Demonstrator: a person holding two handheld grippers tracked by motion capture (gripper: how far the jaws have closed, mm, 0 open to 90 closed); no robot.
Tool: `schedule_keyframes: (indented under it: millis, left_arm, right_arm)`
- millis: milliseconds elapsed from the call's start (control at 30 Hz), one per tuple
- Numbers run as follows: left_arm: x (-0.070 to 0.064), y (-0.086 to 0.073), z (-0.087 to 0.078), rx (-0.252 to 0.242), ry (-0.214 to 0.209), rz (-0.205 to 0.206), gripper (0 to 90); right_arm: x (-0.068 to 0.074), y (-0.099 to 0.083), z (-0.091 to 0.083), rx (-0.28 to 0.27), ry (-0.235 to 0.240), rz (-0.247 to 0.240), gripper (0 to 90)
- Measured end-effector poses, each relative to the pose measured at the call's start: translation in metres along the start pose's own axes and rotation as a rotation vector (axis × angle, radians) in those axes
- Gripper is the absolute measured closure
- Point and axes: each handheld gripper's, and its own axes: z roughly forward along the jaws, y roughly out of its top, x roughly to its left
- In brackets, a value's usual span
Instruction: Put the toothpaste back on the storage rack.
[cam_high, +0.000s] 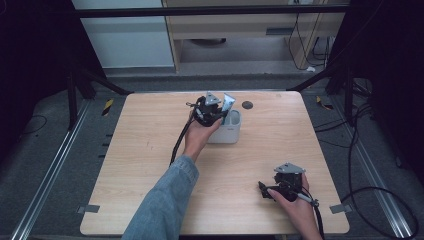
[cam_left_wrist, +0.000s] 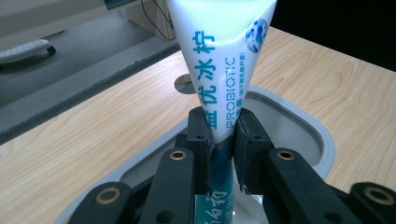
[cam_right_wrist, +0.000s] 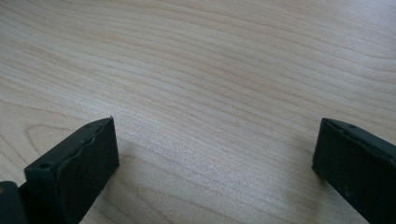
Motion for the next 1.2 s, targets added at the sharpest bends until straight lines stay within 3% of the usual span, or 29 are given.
schedule_keyframes:
  millis: [633,1200]
  left_arm:
    - [0.0012,0.0015,0.001,-0.005,-0.005,-0.03,74.5]
    - [0.0002,0.0026,-0.0032,-0.006,-0.01,-0.023,72.8]
  right_arm:
    - [0.0001,0.0,0.0,0.0,-0.001,0.001,0.6]
    - [0.0001,0.0,0.0,-0.001,-0.002,0.0,0.7]
